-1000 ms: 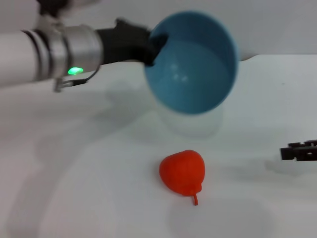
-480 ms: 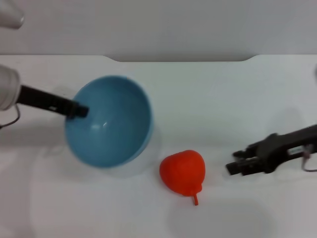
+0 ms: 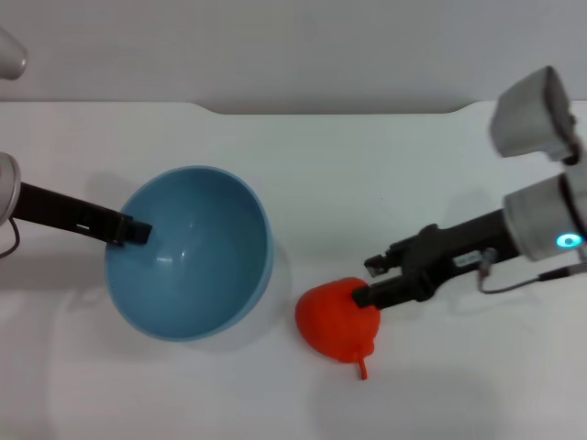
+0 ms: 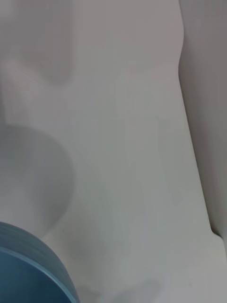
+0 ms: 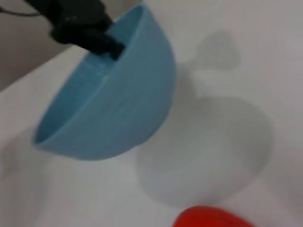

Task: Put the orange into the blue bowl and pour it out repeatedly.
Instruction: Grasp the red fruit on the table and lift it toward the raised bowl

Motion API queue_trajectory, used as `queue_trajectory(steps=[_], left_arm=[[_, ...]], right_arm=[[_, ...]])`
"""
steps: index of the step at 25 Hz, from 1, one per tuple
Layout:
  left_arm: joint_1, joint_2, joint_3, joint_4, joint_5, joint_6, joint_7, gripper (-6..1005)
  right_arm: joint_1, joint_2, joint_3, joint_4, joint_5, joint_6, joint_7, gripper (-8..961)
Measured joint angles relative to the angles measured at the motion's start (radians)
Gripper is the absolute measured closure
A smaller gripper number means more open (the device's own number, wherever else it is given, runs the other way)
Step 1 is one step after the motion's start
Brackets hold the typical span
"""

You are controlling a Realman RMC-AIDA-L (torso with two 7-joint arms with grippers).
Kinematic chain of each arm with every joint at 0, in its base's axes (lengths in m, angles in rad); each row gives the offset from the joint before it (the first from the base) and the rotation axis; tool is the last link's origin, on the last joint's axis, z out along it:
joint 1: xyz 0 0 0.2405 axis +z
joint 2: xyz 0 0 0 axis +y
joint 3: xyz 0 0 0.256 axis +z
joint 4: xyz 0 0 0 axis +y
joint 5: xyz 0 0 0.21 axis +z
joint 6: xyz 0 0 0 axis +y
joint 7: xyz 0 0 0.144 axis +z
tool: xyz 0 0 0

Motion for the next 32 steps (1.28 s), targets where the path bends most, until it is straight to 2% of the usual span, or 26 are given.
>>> queue_trajectory(steps=[6,10,15,17,19,22,23,24,26,27,30,32], left_arm=[[-0.009,0.000,0.017,0.001,0.001,0.003,-0.001,999],[-0.018,0.000,0.031,0.001,0.001,0.004,-0.001,999],[-0.027,0.000,0.054,0.000,0.001,0.001,-0.001,1000],[-0.034,0.000,0.056,-0.004,0.001,0.001,-0.001,1000],[-0.042,0.000,0.060,-0.007,0.005,0.001,-0.001,1000],[-0.053,0.000,0.076,-0.008,0.037,-0.004,0.001,1000],[-0.057,0.000,0.079,-0.007,0.052,-0.006,0.001,1000],[-0.062,0.000,0.081,-0.007,0.065,-0.008,0.000,1000],[-0.074,0.000,0.081,-0.016,0.077,-0.008,-0.001,1000],[-0.079,-0.001,0.083,-0.020,0.078,-0.008,-0.001,1000],[-0.099,-0.002,0.104,-0.038,0.079,-0.016,-0.002,1000],[-0.119,-0.002,0.160,-0.047,0.082,-0.041,-0.008,1000]], right_arm=[[0.037,0.004,-0.183,0.140,0.097,0.204,0.005,368],[0.043,0.004,-0.217,0.175,0.125,0.234,0.005,400],[0.032,0.000,-0.215,0.167,0.125,0.200,0.005,439],[0.016,-0.002,-0.205,0.142,0.125,0.173,0.005,455],[-0.008,-0.004,-0.195,0.101,0.125,0.147,0.005,688],[-0.056,-0.005,-0.190,0.024,0.126,0.108,0.006,728],[-0.099,-0.008,-0.177,-0.042,0.125,0.076,0.006,741],[-0.099,-0.008,-0.177,-0.042,0.125,0.076,0.006,754],[-0.167,-0.009,-0.125,-0.137,0.122,0.027,0.006,781],[-0.167,-0.009,-0.125,-0.137,0.122,0.027,0.006,794],[-0.225,-0.009,-0.039,-0.232,0.122,-0.038,0.006,834],[-0.277,-0.010,0.052,-0.336,0.123,-0.116,0.006,850]])
